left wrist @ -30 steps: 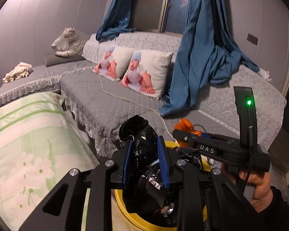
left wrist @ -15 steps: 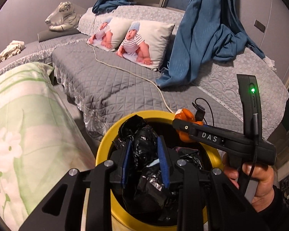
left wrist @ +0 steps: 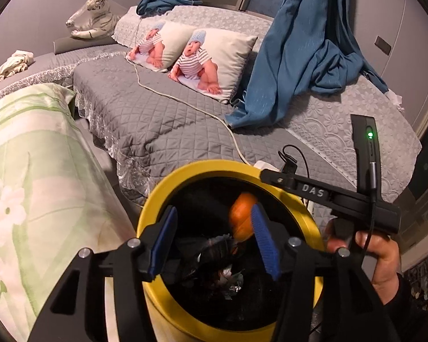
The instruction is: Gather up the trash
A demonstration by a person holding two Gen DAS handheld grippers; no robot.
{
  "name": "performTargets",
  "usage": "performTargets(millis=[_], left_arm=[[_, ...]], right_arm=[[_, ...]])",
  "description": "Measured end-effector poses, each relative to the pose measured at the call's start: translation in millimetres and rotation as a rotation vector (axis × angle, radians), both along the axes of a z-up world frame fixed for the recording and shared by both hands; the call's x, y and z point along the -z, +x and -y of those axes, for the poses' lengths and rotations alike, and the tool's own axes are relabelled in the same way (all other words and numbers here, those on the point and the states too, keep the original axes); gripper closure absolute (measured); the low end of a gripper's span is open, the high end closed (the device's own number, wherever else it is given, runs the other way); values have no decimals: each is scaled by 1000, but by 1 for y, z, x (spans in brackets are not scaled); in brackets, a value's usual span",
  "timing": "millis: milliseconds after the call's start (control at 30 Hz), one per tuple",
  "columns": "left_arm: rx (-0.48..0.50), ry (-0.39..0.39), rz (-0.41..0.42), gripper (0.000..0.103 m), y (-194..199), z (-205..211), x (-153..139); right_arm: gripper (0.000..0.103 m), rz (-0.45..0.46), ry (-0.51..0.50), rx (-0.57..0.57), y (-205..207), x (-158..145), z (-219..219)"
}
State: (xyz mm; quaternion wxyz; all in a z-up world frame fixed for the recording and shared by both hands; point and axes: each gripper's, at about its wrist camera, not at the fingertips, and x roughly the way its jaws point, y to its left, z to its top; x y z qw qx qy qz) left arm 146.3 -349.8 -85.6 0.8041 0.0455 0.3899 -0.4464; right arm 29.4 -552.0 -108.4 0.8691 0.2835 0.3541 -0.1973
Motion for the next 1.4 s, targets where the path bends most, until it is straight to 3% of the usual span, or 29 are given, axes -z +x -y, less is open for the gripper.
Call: performTargets(millis=[367,700,1067,1400], left_arm=[[-57,-55,39,52,2,-32,-30],[-155,-110,114,52,-3,-86,-63],[-326,-159,218,52,-10,-176,-99],[-522,-147,293,52,-20,-270,-118]], right_arm=[[57,25,-27,-14,-5,-21,-15],[57,68,-66,-72,7,-51,-48],[56,144,-125,-216,24,-94,-120],[53,221,-169,-369,36,-124,-206]])
